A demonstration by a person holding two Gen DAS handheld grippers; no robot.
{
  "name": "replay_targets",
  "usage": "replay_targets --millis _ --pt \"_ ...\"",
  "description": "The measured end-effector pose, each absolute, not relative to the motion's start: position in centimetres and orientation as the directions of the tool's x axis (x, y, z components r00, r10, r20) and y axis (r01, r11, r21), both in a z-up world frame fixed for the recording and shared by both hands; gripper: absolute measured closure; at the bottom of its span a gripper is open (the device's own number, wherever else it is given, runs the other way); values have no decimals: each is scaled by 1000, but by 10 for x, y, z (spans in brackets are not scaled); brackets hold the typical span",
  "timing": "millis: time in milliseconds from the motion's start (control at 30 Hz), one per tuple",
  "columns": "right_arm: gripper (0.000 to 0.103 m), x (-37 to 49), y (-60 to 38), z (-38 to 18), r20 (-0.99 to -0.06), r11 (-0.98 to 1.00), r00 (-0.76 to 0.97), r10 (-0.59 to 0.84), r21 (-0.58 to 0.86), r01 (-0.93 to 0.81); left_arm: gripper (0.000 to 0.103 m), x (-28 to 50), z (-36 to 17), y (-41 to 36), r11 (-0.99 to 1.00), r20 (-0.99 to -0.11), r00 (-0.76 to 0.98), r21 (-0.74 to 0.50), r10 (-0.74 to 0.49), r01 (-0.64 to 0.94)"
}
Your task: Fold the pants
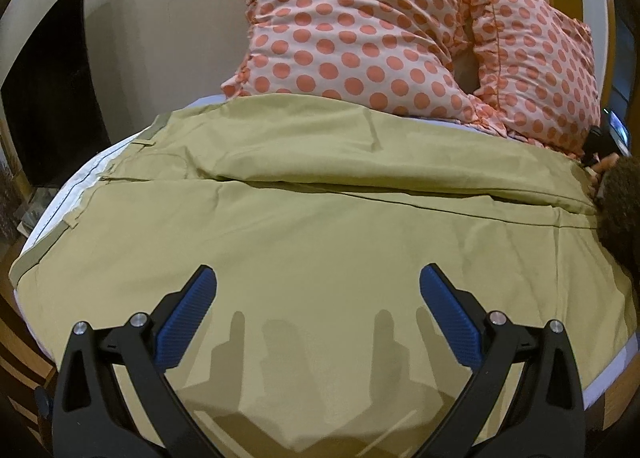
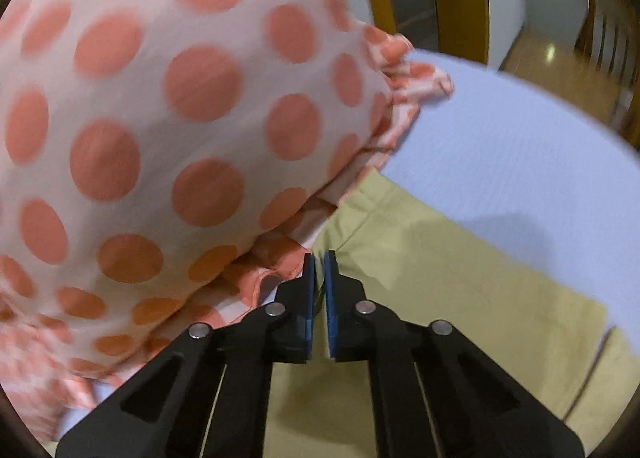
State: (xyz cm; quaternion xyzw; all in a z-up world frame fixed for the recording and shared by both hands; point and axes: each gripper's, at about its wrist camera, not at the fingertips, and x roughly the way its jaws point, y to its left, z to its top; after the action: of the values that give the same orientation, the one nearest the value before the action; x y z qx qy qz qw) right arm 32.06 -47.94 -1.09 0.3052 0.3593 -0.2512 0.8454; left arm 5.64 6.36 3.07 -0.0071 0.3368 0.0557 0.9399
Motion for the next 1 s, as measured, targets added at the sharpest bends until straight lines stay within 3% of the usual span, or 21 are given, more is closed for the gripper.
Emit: replay_targets --millis 200,267,400,500,600,667,733,767,967,1000 --pt "99 247 -520 5 -569 660 820 -54 596 457 2 45 38 81 991 -618 784 -62 58 -122" --pt "99 198 -524 18 -482 660 876 3 660 360 2 41 43 88 988 -605 796 -107 25 -113" --pt "99 85 -491 29 -394 638 917 68 724 263 2 38 56 102 983 -563 826 -143 12 -112" --pt "99 38 -454 30 -447 618 892 69 721 313 2 44 71 116 981 -535 845 -162 1 -104" --pt "96 27 -457 12 -523 566 838 154 742 359 2 60 84 129 972 -504 859 -231 -86 -38" --pt "87 32 -456 5 -553 556 813 181 740 379 2 73 89 135 963 -498 857 -269 -133 -7" --pt "65 34 -452 -1 -564 547 802 198 742 387 2 86 89 143 947 -501 845 -320 -184 16" --pt "62 33 -450 -5 -568 540 797 208 746 391 2 90 88 147 940 -506 839 -342 -201 19" --pt "63 49 -448 -15 -582 517 785 214 749 415 2 134 77 163 904 -569 786 -427 -242 -31" --pt "72 53 -448 -16 -570 513 793 215 757 405 2 144 76 163 903 -579 776 -428 -249 -30"
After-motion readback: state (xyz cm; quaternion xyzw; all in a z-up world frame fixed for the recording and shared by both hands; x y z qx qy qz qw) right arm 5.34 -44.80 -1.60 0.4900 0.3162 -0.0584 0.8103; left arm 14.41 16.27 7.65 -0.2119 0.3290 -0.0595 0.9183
